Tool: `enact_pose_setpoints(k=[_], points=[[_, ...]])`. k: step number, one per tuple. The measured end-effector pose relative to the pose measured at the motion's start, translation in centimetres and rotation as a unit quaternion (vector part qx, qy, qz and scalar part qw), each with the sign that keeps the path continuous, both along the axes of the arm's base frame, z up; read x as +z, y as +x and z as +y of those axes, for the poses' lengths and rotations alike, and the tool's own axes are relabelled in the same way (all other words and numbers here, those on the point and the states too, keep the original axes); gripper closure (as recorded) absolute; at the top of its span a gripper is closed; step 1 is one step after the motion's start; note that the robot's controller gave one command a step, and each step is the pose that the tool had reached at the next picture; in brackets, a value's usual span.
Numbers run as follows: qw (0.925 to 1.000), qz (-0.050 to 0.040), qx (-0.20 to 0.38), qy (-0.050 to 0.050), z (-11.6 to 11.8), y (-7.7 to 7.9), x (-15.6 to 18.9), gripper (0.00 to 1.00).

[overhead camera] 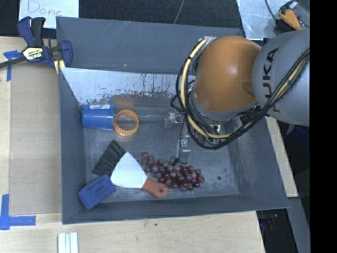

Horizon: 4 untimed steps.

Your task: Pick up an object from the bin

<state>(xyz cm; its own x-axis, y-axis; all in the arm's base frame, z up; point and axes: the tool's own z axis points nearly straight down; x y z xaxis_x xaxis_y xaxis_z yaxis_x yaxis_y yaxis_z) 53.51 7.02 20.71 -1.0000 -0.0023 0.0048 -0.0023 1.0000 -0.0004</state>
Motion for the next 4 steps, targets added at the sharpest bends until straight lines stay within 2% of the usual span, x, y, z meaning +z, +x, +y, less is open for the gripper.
enact_pose_setpoints(k=[1, 2, 3, 4], points=[[1.0000, -0.0041, -0.002, 0.001, 0.0, 0.2, 0.4, 0.00], [0.9987, -0.0044, 0.051, 0.001, -7.2, -5.3, -13.9, 0.00], [0.9999, -0.0122, 0.006, 0.002, -7.0, -4.5, -6.5, 0.00], [0.9972, -0.0017, -0.075, 0.001, -5.6, -3.2, -10.7, 0.00]])
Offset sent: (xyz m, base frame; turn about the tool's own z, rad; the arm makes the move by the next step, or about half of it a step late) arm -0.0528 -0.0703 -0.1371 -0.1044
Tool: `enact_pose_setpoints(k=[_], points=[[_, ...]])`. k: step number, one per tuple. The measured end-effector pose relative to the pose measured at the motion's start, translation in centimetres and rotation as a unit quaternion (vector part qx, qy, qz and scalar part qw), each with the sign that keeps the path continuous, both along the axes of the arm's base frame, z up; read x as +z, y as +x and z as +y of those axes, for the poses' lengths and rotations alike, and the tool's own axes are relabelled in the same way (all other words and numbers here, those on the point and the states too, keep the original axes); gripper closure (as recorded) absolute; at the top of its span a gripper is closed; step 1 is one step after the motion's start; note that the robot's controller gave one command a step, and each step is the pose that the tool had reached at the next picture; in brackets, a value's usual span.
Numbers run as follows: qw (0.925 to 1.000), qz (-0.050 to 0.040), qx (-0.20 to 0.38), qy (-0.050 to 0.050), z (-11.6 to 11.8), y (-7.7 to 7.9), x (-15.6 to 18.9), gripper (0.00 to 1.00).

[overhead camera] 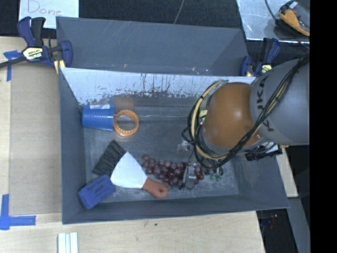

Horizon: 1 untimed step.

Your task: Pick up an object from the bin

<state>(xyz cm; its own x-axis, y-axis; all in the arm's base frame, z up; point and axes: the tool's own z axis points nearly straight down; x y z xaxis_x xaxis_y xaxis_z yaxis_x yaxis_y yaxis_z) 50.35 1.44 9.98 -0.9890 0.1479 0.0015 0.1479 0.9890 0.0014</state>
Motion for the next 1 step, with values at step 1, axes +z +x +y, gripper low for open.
enact_pose_setpoints(k=[1], points=[[0.9999, -0.0105, -0.009, 0.001, -0.86, -1.85, -2.87, 0.00]])
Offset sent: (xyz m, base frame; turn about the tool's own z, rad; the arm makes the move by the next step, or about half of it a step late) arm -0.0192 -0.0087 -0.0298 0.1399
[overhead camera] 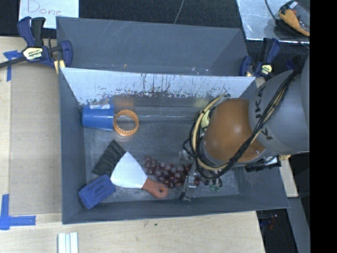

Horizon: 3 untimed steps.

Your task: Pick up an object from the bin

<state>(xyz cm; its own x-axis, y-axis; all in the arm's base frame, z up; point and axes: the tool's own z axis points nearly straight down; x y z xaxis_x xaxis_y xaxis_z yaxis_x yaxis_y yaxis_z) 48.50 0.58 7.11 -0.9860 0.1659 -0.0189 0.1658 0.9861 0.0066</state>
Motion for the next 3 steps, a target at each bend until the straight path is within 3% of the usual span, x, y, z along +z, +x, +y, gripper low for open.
enact_pose_setpoints(k=[1, 3], points=[[0.9982, 0.0004, -0.060, 0.000, -0.1, 0.1, 0.1, 1.00], [0.9981, 0.0054, -0.061, 0.000, -0.2, -0.2, 1.6, 1.00]])
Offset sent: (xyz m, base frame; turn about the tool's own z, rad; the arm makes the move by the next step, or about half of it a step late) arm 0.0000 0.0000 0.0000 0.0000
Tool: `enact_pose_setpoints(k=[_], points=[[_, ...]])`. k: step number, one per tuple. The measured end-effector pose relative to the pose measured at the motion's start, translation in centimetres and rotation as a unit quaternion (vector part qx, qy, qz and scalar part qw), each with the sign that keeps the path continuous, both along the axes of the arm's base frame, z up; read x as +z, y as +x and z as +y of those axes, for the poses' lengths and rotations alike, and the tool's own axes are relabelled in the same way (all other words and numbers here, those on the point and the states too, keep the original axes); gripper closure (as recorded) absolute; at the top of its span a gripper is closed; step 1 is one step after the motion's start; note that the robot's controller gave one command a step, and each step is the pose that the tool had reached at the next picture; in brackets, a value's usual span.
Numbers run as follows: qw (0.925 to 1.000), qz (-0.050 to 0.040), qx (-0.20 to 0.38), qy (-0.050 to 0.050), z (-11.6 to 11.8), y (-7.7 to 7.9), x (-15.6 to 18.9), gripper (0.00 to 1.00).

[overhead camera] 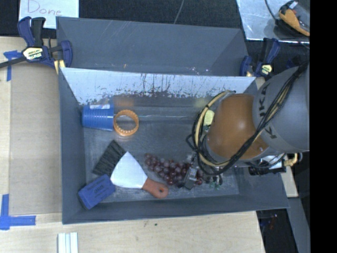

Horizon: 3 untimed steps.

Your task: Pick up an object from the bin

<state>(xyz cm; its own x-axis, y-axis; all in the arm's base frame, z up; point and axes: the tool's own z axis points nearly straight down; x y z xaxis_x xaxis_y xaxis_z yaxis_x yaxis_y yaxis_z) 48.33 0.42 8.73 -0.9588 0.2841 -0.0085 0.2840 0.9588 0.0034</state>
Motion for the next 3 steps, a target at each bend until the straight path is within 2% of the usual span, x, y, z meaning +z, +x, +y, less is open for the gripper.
enact_pose_setpoints(k=[1, 2, 3], points=[[1.0000, -0.0055, 0.001, 0.000, 0.0, 0.3, 3.4, 1.00], [1.0000, -0.0043, 0.001, 0.000, 0.0, 0.2, 4.1, 1.00], [1.0000, -0.0031, 0.002, 0.000, -0.1, 0.1, 6.8, 1.00]])
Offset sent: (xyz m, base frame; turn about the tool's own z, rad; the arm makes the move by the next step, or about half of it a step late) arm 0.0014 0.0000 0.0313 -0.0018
